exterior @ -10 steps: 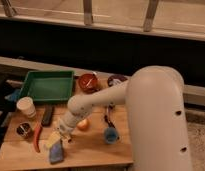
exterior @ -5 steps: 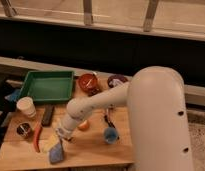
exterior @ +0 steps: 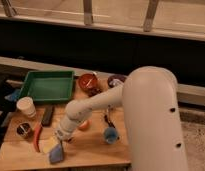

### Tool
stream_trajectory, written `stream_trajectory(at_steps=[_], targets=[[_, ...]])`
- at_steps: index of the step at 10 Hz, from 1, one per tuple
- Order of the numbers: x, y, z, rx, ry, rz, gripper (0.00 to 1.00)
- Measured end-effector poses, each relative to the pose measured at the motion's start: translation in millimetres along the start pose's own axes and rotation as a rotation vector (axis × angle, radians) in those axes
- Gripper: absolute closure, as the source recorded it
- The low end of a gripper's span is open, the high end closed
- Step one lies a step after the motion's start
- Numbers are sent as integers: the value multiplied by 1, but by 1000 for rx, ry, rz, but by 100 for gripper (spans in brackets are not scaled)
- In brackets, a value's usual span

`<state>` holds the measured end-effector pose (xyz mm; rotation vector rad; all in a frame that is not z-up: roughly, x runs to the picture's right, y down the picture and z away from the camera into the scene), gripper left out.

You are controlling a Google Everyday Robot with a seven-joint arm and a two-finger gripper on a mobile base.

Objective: Place sponge in plastic cup

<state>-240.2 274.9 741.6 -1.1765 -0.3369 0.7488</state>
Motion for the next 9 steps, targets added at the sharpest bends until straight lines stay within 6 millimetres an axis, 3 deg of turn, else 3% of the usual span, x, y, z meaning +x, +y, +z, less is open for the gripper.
stream_trajectory(at_steps=[2,3,9], targets=[[-2,-3,5,13,-1,12,20],[-3,-3,6,18,-3,12,25],[-2,-4,10,35,3,18,85]])
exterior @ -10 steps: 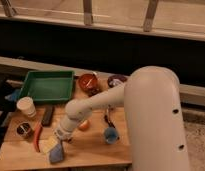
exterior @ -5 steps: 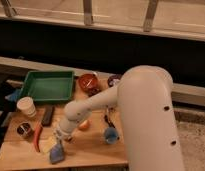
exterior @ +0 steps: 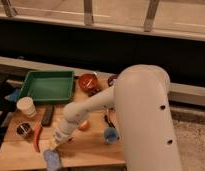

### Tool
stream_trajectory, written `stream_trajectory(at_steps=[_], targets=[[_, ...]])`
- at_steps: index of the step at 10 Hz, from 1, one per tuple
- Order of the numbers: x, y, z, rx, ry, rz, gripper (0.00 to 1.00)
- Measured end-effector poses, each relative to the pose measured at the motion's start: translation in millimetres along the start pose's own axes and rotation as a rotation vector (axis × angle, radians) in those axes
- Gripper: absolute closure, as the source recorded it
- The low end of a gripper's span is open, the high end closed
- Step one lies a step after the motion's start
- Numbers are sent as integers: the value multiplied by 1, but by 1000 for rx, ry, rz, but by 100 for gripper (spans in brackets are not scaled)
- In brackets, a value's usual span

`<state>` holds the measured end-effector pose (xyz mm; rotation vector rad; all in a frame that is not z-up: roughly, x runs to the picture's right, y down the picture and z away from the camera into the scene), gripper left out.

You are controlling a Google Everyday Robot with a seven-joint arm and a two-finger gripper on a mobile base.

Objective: Place sponge in plastic cup

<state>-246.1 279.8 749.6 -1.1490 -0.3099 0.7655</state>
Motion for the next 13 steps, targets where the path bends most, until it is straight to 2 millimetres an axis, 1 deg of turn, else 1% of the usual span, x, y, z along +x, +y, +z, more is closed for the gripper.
stream_trajectory(at_steps=[1,2,3,4,5,6,8,9,10,11,13], targets=[[5,0,3,2,11,3,93],[1,0,7,12,1,-1,99],[1,-1,7,17,-6,-6,100],[-1,0,3,19,-16,-17,100],[-7,5,-3,19,-31,-32,100],[-12,11,-14,15,-45,-50,100],[-26,25,-44,9,-86,-89,100],[-34,34,-66,4,-116,-112,100],[-42,37,-88,4,-150,-128,100],[-47,32,-109,7,-177,-132,100],[-50,12,-141,12,-222,-133,100]])
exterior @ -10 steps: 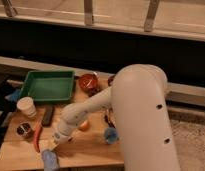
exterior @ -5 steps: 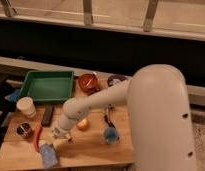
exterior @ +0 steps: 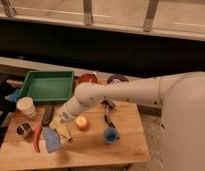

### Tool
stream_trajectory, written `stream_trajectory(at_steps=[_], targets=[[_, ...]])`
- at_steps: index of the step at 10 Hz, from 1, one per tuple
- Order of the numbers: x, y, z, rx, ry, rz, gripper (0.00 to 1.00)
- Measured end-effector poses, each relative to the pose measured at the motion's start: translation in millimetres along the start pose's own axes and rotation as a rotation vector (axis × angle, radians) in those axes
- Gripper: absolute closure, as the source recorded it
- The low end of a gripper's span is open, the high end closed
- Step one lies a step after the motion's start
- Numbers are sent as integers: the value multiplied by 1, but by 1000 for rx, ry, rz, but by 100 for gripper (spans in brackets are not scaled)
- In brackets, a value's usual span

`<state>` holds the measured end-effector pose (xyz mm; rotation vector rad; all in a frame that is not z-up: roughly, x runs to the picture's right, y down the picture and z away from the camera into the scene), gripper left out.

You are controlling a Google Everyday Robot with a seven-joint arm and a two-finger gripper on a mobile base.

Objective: Place sponge in plastic cup

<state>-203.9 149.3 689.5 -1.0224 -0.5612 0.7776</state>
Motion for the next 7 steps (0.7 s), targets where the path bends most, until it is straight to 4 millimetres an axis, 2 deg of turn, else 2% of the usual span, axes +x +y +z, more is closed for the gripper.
stream_trajectory(at_steps=[4,7], targets=[[6,-51,-62,63,-83,62,100],[5,-50,-62,62,-84,62,100]])
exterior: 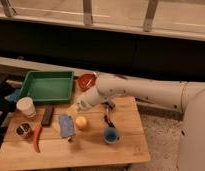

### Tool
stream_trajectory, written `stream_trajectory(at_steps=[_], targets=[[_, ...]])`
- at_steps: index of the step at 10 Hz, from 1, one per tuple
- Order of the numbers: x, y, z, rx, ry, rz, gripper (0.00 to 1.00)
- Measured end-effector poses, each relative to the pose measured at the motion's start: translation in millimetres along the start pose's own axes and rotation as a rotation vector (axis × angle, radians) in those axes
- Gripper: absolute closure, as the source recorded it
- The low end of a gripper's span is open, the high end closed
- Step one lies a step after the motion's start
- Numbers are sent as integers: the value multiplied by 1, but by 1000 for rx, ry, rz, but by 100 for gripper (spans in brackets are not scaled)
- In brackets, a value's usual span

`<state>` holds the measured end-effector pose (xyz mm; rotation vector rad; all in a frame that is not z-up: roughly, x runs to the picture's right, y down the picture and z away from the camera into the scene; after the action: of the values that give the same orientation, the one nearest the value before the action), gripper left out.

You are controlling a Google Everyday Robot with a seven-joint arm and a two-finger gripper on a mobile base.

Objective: Place sponge in plastic cup

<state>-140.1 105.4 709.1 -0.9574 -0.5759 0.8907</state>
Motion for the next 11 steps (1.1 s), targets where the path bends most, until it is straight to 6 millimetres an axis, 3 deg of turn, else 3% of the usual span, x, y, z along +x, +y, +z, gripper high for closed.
stream_trajectory(at_steps=[3,5,8,11], targets=[[0,-1,0,13,4,3,100],[2,-9,-15,79,0,35,100],[28,-38,-67,203,-13,125,100],[75,-65,-121,309,-30,256,100]])
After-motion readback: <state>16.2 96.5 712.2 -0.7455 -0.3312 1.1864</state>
